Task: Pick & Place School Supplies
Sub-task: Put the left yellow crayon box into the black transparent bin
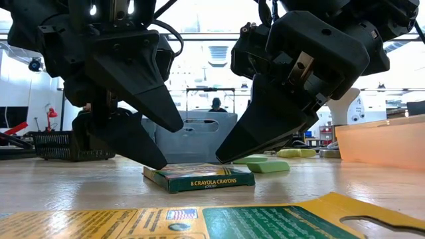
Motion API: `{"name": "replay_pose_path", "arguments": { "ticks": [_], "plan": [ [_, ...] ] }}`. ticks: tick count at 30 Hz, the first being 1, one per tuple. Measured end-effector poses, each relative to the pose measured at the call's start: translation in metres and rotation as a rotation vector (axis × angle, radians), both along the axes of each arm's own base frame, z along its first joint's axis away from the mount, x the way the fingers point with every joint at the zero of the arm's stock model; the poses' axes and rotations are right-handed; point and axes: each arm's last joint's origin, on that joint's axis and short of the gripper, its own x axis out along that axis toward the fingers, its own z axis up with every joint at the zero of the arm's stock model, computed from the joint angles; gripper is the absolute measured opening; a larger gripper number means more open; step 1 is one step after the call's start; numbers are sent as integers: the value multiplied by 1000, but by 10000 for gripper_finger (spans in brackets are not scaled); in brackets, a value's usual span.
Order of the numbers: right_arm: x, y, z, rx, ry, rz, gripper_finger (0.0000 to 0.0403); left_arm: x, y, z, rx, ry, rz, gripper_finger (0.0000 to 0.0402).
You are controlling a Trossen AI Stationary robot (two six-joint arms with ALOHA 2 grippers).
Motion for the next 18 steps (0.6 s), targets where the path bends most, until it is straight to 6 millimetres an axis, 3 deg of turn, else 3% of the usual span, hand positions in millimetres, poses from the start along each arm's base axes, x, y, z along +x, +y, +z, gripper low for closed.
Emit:
{"name": "replay_pose_path", "arguments": {
  "ticks": [18],
  "plan": [
    [0, 0, 0, 0, 0, 0, 57, 0, 0, 0, 2, -4, -1, 282]
  ]
}}
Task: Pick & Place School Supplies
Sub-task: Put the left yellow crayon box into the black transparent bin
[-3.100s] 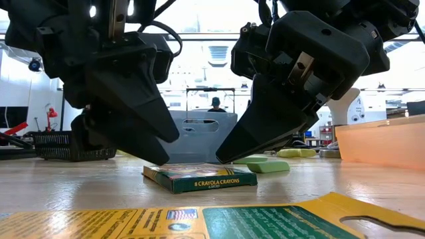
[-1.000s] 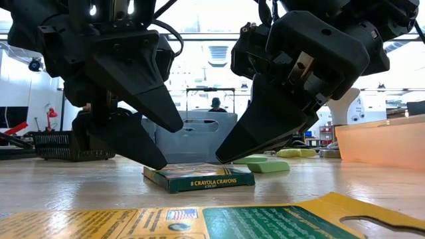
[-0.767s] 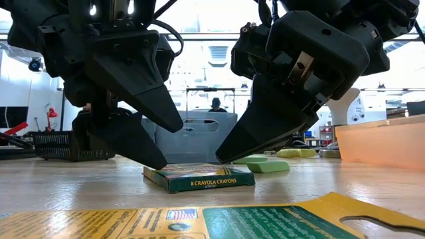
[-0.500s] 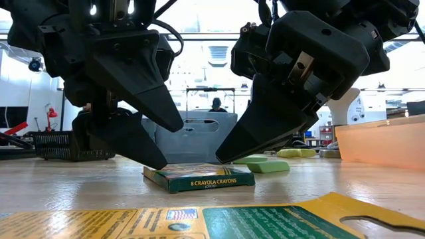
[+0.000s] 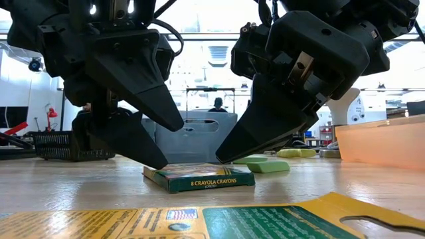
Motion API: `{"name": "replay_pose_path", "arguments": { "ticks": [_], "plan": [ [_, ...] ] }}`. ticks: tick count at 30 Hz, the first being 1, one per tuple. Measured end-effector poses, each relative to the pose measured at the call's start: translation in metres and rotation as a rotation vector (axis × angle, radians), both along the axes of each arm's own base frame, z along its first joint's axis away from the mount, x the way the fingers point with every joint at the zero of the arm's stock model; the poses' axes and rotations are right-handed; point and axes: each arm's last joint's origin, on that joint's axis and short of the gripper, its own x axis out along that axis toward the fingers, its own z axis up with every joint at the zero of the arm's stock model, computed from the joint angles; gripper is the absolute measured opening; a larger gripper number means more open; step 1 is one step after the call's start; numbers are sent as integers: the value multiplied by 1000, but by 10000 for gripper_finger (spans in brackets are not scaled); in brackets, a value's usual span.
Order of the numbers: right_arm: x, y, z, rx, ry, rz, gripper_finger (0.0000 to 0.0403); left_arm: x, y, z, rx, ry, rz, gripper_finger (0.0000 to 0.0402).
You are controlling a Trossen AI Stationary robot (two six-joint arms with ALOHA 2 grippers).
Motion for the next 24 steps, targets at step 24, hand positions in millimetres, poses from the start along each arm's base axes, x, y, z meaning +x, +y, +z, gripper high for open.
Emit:
{"name": "replay_pose_path", "arguments": {
  "ticks": [24],
  "plan": [
    [0, 0, -1, -8, 5, 4, 57, -4, 2, 21, -176, 15, 116, 282]
  ]
}}
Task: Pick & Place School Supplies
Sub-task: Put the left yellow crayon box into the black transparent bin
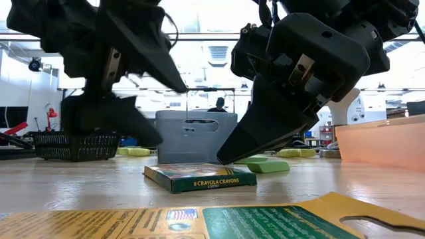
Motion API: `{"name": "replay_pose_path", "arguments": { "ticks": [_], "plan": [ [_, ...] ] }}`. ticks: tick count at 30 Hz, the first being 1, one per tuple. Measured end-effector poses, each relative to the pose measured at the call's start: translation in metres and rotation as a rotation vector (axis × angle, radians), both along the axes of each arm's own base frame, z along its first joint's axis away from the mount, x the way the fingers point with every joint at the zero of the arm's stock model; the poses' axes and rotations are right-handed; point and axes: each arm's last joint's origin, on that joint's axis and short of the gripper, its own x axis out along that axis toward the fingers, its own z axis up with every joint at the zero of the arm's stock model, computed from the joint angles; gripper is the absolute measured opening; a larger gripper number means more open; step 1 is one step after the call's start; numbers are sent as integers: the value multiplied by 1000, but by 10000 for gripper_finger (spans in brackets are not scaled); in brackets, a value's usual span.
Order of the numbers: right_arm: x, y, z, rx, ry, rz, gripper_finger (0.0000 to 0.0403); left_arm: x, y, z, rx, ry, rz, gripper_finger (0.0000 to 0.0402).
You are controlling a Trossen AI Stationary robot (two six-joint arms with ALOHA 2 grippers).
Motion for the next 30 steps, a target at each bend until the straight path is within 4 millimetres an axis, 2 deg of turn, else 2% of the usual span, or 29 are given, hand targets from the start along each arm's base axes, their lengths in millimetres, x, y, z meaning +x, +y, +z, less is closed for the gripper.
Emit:
{"name": "replay_pose_path", "arguments": {
  "ticks": [11, 17, 24, 30],
  "plan": [
    [-1, -2, -2, -40, 15, -16, 57, -3, -5, -1, -247, 112, 26, 282],
    [-2, -3, -4, -50, 32, -23, 57, -2, -4, -1, -253, 111, 36, 282],
    [-2, -4, -4, -58, 33, -38, 57, -2, -1, -1, -183, 75, 97, 282],
    [-2, -5, -4, -62, 37, -40, 57, -9, 1, -10, -231, 186, 183, 282]
  ]
}}
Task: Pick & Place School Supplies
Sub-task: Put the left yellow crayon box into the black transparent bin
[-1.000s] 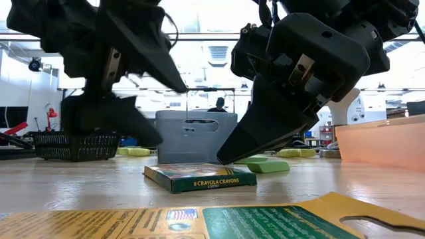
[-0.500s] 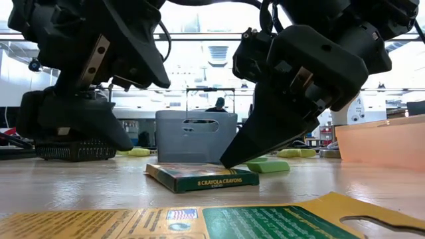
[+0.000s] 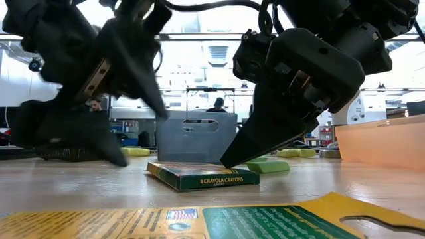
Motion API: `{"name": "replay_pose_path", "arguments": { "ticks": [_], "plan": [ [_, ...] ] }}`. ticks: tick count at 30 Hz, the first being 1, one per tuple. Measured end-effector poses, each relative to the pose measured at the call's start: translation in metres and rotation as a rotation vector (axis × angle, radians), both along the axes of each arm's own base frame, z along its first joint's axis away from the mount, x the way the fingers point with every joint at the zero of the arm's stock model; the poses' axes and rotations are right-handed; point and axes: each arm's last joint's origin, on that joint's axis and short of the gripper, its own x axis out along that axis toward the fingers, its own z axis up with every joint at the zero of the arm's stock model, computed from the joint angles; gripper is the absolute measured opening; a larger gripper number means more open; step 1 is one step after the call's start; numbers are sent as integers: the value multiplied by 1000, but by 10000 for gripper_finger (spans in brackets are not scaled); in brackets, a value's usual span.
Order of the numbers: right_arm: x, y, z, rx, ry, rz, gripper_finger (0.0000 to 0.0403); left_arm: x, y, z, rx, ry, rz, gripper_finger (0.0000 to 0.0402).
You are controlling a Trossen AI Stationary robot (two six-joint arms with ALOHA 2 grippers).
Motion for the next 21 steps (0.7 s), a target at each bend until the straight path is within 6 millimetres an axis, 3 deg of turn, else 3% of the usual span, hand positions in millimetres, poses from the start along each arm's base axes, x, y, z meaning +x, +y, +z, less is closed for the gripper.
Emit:
{"name": "replay_pose_path", "arguments": {
  "ticks": [4, 21],
  "plan": [
    [0, 0, 0, 0, 1, 0, 57, -6, 2, -6, -11, 91, 54, 282],
    [0, 0, 0, -1, 2, -1, 57, -3, 3, -6, 27, 52, 74, 282]
  ]
}}
